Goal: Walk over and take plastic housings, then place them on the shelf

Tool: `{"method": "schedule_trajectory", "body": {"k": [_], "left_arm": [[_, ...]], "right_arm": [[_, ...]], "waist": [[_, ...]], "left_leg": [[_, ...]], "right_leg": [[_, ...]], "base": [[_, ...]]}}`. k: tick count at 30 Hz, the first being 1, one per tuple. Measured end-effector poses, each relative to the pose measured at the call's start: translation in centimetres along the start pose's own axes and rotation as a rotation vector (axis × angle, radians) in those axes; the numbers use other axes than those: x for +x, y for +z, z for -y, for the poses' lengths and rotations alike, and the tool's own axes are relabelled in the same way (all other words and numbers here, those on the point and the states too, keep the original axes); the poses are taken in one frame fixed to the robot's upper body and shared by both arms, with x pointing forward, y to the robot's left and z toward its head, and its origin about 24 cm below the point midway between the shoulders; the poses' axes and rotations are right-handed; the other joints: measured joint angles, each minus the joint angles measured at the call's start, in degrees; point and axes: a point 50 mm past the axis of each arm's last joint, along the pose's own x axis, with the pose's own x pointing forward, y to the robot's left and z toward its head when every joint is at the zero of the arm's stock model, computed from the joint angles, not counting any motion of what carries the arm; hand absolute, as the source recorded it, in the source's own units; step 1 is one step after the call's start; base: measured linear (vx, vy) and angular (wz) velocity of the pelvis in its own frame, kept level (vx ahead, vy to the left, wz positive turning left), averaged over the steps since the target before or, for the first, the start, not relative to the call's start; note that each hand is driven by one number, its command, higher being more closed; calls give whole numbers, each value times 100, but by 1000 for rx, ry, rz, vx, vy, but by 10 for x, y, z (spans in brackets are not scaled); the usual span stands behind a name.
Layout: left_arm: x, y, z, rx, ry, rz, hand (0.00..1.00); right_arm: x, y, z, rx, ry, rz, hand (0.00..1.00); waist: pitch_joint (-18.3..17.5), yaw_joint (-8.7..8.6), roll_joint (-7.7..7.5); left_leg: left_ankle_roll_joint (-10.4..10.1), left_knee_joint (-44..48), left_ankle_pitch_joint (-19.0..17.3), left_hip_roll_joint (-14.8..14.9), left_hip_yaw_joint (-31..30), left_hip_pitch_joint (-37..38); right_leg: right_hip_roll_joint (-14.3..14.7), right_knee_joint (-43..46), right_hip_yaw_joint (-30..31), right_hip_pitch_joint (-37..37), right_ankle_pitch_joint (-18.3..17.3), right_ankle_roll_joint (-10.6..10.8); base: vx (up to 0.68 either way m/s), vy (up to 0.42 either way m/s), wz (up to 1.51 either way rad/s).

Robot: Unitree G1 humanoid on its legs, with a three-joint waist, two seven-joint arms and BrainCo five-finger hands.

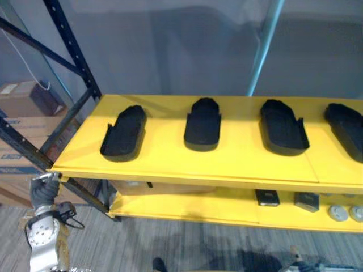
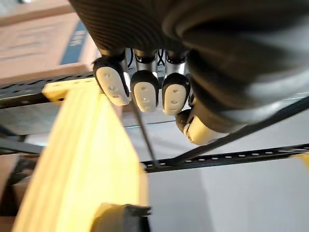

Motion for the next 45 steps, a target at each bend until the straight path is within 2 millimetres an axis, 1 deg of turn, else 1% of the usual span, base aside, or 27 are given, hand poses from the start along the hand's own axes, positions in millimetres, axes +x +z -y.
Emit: {"method": "schedule_trajectory", "body": {"k": [2, 5, 8, 12, 14, 16, 20, 22, 26, 30, 35, 39, 43, 45], "left_arm": [[4, 1, 1, 22, -12, -8, 100], [15, 5, 10, 73, -54, 5, 100], [18, 3, 19, 76, -89, -8, 100], [22, 2, 25, 68, -118, -15, 100], [23, 3, 29, 82, -153, -15, 100], [25, 5, 33, 116, -203, -11, 100], [29, 10, 39, 118, -253, 1, 100], [31, 13, 42, 116, -297, 6, 100], [29, 11, 46, 109, -368, -17, 100], [26, 10, 48, 79, -422, -33, 100], [19, 11, 47, 88, -454, -25, 100], [14, 14, 48, 85, -487, -22, 100], [8, 20, 52, 66, -545, -9, 100], [4, 18, 51, 66, -566, -22, 100]], "right_arm": [[-1, -2, -5, -6, 66, -10, 0], [0, -3, -16, -45, 199, -28, 0], [-1, -7, -23, -84, 297, -66, 0], [-4, -14, -27, -113, 374, -105, 0], [-6, -19, -28, -162, 417, -138, 0], [-7, -23, -29, -181, 432, -159, 0], [-9, -26, -30, -193, 448, -174, 0], [-10, -30, -29, -199, 452, -190, 0], [-12, -33, -24, -203, 442, -201, 0], [-11, -32, -22, -196, 432, -199, 0], [-10, -30, -22, -188, 427, -193, 0], [-9, -29, -21, -182, 413, -191, 0], [-7, -27, -18, -165, 381, -183, 0], [-6, -27, -18, -164, 380, -182, 0]], "waist": [[5, -1, -23], [34, 10, -54], [38, 22, -68], [35, 7, -83], [37, -7, -86], [40, -22, -92], [54, -65, -115], [80, -98, -160], [113, -103, -193], [120, -107, -204], [131, -89, -184], [144, -94, -162], [192, -67, -70], [218, -73, -20]], "left_leg": [[-32, 0, -27, 5, 5, 47], [-68, 1, -79, 11, 2, 136], [-118, 0, -132, 31, 4, 252], [-130, 0, -164, 41, 2, 297], [-129, -1, -181, 44, 9, 331], [-124, -1, -193, 49, 8, 343], [-138, -2, -233, 46, 6, 347], [-112, -2, -264, 54, 7, 352], [-107, -1, -269, 70, 11, 351], [-110, -1, -279, 74, 26, 350], [-112, 1, -263, 69, 142, 363], [-111, 1, -260, 66, 147, 418], [-111, 0, -260, 68, 128, 437], [-108, 0, -257, 66, 128, 437]], "right_leg": [[5, 38, -1, 26, -35, -57], [11, 78, -4, 94, -39, -64], [23, 157, -5, 161, -39, -65], [28, 192, -9, 190, -39, -65], [27, 222, -9, 200, -39, -64], [27, 250, -10, 198, -38, -64], [18, 274, -11, 192, -38, -63], [20, 303, -10, 180, -37, -63], [15, 313, -9, 171, -35, -59], [16, 316, -7, 155, -26, -43], [11, 344, -2, 100, 9, 13], [4, 394, -8, 110, 13, 19], [2, 447, -25, 110, 13, 19], [-1, 447, -45, 109, 13, 18]], "base": [[107, -31, -4], [96, -20, 0], [67, -8, -1], [31, -4, 0], [0, 0, 0], [0, 0, 0], [0, 0, 0], [0, 0, 0], [0, 0, 0], [0, 0, 0], [23, 6, -9], [8, 1, -1], [0, 0, 0], [0, 0, 0]]}}
